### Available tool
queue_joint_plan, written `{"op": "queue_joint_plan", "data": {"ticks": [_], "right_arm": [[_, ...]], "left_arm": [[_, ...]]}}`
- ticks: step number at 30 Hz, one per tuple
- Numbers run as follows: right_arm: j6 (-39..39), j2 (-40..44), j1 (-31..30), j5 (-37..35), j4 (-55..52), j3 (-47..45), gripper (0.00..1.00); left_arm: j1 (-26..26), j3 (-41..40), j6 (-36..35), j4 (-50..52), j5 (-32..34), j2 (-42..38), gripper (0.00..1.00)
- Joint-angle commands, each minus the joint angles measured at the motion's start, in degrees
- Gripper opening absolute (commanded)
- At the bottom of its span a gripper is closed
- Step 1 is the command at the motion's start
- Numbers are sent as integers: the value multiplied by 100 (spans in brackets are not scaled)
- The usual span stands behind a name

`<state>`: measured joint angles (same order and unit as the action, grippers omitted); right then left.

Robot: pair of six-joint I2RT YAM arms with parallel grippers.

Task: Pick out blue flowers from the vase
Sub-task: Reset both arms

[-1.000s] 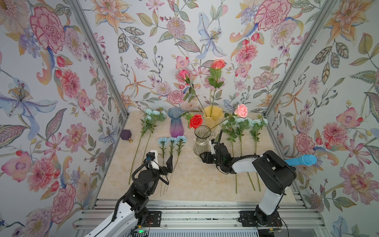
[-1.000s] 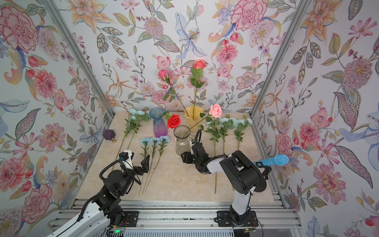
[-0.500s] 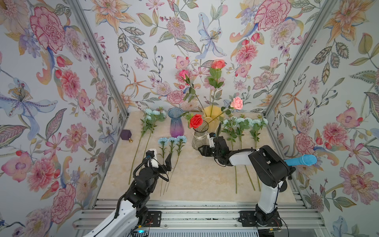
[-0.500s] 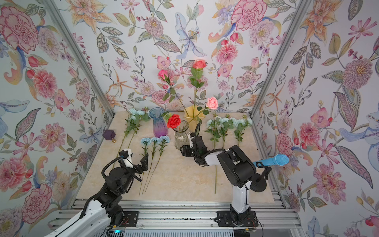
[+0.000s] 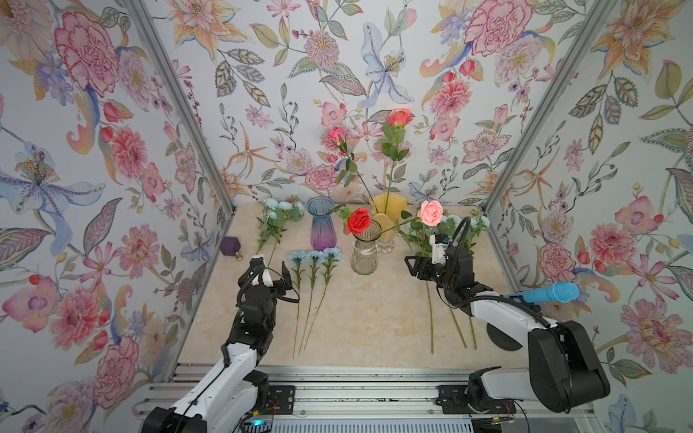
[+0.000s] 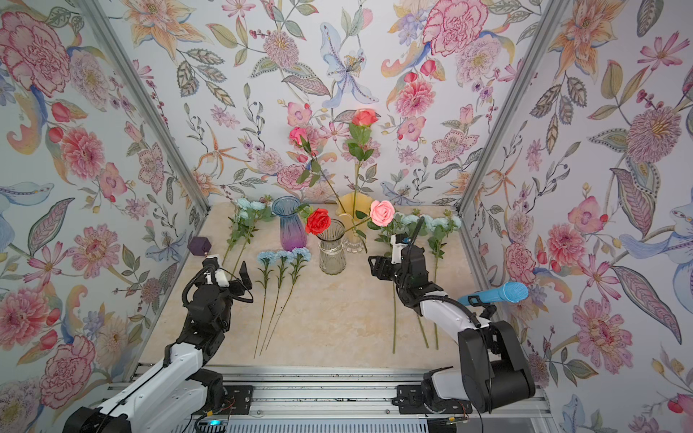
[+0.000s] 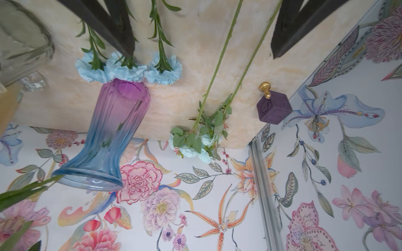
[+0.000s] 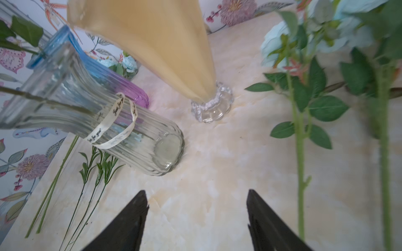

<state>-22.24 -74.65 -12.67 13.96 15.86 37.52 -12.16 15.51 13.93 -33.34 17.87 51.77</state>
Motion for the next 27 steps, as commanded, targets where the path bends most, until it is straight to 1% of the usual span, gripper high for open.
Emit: {"op": "queue_joint_plan", "data": {"ticks": [1, 3, 4, 5, 6, 8, 9, 10, 11, 12, 13, 14, 15, 16, 18, 19, 22, 23, 24, 25, 26, 27], "right_arm": [[548, 659, 563, -238, -634, -201, 78], [737, 1005, 962, -758, -665, -324, 83], [800, 1081, 1146, -938, -632, -364, 83], [864, 1125, 1360, -1131, -510, -474, 98], [916, 1093, 1568, -1220, -291, -601, 100], [1318, 900, 1845, -1052, 540, -939, 100], [1621, 749, 1926, -1007, 1013, -1144, 100], [1922, 607, 1958, -1028, 1580, -1357, 100], [2077, 414, 1961, -1216, 2204, -1622, 100], [2010, 217, 1974, -1456, 2700, -1809, 100], [1996, 96, 2014, -1574, 2672, -1835, 100], [1885, -110, 2069, -1649, 2916, -1932, 100], [1791, -267, 2135, -1518, 3323, -2002, 100], [1798, -209, 2218, -1323, 2955, -1874, 100], [1893, -221, 2217, -1152, 3221, -1986, 100], [1919, -152, 2216, -1107, 3157, -2019, 100], [1906, 61, 2218, -1067, 3554, -2352, 100], [1755, 90, 2216, -1031, 3832, -2524, 100], [1518, 8, 2204, -973, 4334, -2710, 100], [1409, -210, 2138, -818, 5064, -2919, 100], [1658, -371, 1999, -630, 5520, -3009, 100], [1793, -422, 1849, -828, 5568, -2999, 100]], "left_arm": [[307, -190, -518, -1177, 252, 350, 99], [492, -369, -677, -1740, 158, 708, 99], [556, -417, -715, -1952, 109, 878, 99], [598, -471, -741, -2171, 98, 1061, 99], [621, -525, -807, -2384, 66, 1238, 99], [616, -584, -936, -2792, 84, 1533, 99], [627, -761, -1029, -3046, 102, 1677, 99], [631, -827, -1121, -3265, 135, 1788, 99], [638, -876, -1235, -3509, 204, 1918, 99], [640, -898, -1349, -3726, 249, 2054, 100], [654, -925, -1418, -3936, 282, 2193, 99], [656, -999, -1508, -4324, 251, 2377, 99], [662, -1105, -1612, -4836, 246, 2543, 99], [701, -1141, -1465, -4989, 195, 2641, 99], [776, -1154, -1406, -5472, 79, 2994, 100], [772, -1141, -1394, -5524, 57, 3094, 100], [804, -1186, -1397, -5726, -157, 3294, 100], [806, -1227, -1440, -5928, -282, 3455, 100], [805, -1265, -1488, -6180, -385, 3653, 100], [794, -1309, -1607, -6656, -450, 4042, 100], [772, -1419, -1641, -6998, -461, 4132, 100], [779, -1456, -1585, -6869, -478, 4022, 100]]}}
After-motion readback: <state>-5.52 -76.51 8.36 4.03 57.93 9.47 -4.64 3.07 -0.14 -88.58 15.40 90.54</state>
